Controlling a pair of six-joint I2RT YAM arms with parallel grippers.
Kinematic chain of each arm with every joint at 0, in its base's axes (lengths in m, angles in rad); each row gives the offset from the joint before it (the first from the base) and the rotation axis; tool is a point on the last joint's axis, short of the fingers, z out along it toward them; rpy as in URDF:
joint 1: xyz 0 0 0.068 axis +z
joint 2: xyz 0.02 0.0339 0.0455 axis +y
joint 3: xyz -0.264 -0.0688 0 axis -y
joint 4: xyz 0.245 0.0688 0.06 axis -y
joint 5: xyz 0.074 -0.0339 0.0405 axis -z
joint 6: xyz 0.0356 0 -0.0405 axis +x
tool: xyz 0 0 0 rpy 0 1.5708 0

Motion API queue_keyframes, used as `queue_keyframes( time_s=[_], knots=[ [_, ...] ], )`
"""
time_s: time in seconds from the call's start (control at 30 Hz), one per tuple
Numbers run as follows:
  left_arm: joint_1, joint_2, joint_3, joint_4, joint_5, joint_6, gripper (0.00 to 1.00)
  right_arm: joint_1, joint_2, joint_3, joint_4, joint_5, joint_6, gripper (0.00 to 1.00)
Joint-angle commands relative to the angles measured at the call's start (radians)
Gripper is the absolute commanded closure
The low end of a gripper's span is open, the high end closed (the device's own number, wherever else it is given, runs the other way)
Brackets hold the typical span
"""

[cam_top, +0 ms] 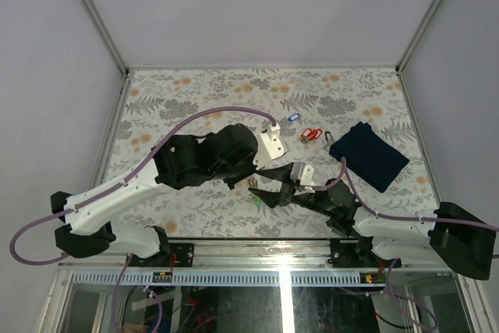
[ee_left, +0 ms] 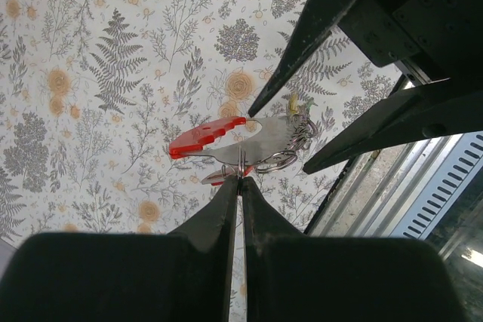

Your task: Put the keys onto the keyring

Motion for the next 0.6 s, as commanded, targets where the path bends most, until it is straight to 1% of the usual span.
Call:
queue_keyframes(
  time_s=[0.0,0.1,0.33,0.57],
  knots=[
    [0.006,0.001,0.038,0.070,-0.023,-0.014,1.00,0.012,0.014,0.050,0.092,0.044,0.012,0.45],
    [0.006,0.009,0.042,0.070,-0.024,-0.016,1.00,0.013,0.033,0.067,0.086,0.066,0.020,0.49],
    [0.006,0.019,0.048,0.076,-0.027,-0.037,1.00,0.030,0.071,0.101,0.099,0.106,0.024,0.54],
    [0.007,0.021,0.042,0.101,-0.034,-0.069,1.00,0.038,0.071,0.110,0.085,0.176,0.014,0.70]
  ],
)
